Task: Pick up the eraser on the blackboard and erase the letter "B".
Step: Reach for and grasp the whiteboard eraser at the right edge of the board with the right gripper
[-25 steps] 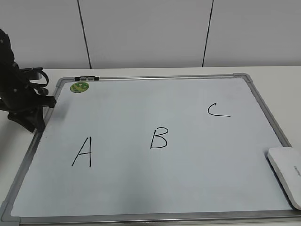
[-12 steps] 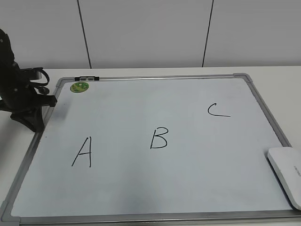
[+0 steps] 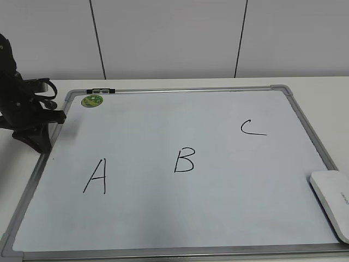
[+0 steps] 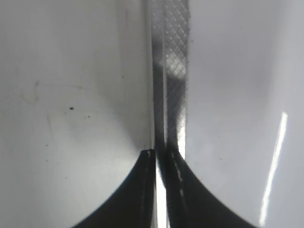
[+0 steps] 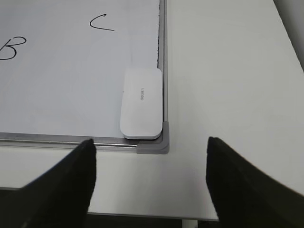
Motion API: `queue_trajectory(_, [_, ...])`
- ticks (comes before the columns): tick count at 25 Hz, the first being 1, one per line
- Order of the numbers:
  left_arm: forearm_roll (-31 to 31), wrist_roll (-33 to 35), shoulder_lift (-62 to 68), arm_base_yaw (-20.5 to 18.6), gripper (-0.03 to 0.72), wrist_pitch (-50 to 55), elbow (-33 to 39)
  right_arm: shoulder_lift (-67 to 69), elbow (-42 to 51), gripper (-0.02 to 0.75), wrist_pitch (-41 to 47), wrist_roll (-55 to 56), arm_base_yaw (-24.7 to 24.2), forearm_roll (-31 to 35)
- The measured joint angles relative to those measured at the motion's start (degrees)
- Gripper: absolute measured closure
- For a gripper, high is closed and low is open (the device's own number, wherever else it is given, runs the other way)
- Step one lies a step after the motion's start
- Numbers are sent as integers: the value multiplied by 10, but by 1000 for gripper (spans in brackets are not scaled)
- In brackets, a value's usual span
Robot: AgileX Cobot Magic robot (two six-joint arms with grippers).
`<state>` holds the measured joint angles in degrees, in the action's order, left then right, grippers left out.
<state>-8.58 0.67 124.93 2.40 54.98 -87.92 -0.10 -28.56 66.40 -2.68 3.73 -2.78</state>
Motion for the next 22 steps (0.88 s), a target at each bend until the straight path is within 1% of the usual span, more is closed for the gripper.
queue_trajectory(3, [-2, 0, 0, 0, 645, 0, 0, 56, -4, 204, -11, 0, 0, 0])
queue_trajectory(8, [-6, 0, 0, 0, 645, 0, 0, 196, -30, 204, -34, 0, 0, -3])
queue_trajectory(11, [-7, 0, 0, 0, 645, 1, 0, 282, -55, 204, -46, 0, 0, -4])
queue_trajectory(15, [-7, 0, 0, 0, 645, 1, 0, 364, -89, 204, -62, -4, 0, -4])
queue_trajectory(22, [-8, 0, 0, 0, 645, 1, 0, 488, -129, 198, -69, -31, 0, 34])
